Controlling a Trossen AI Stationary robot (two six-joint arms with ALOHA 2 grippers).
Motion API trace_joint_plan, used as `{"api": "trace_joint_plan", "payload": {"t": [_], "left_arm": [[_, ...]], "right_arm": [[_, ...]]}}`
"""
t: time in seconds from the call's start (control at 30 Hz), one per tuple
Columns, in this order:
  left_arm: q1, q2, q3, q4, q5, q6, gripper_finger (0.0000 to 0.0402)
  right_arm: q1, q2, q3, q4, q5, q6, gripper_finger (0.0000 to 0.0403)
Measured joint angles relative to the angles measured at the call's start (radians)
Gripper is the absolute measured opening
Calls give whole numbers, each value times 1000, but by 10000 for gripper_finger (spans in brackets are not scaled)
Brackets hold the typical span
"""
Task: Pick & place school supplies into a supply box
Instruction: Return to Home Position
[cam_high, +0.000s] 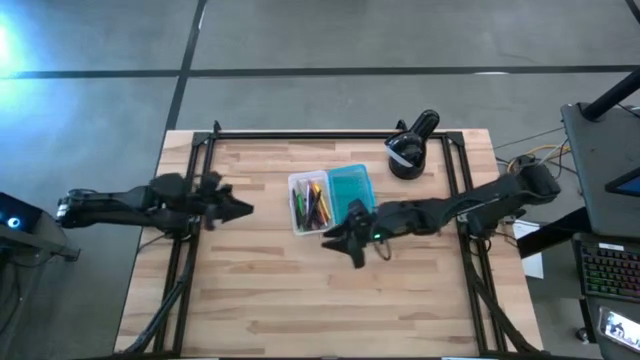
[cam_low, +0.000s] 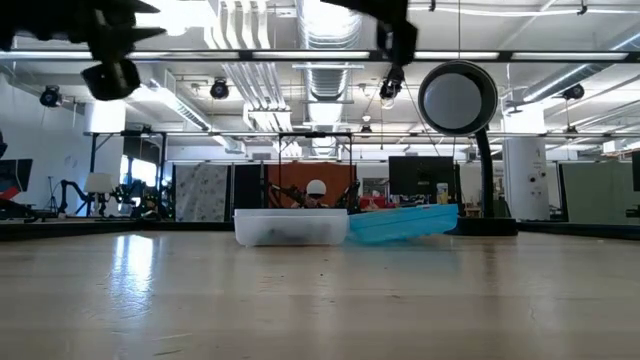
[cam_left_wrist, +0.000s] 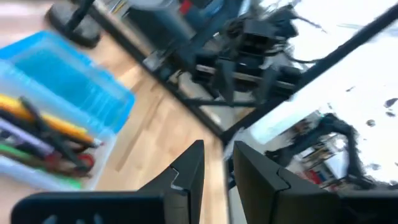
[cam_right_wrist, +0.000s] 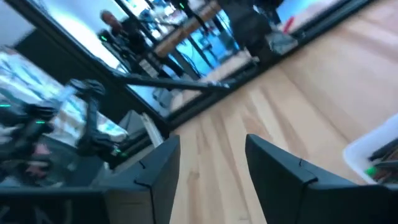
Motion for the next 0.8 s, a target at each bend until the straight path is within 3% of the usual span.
{"api": "trace_joint_plan", "payload": {"t": [0.2,0.4,0.6,0.73,0.8], "left_arm": [[-3,-214,-11,-36,-8,51,69],[-3,-324,-8,-81,-64,129,69],[-3,-326,-17,-206,-199,123,69],[-3,-311,-53,-225,-229,0,69],[-3,-307,-58,-181,-230,9,69]], "right_arm": [[-8,-280,-150,-50,48,-68,173],[-48,-534,-326,-43,55,-112,173],[-79,-672,-559,231,-18,-138,173],[-100,-733,-700,369,-35,-170,173],[-113,-778,-748,379,-35,-185,173]]}}
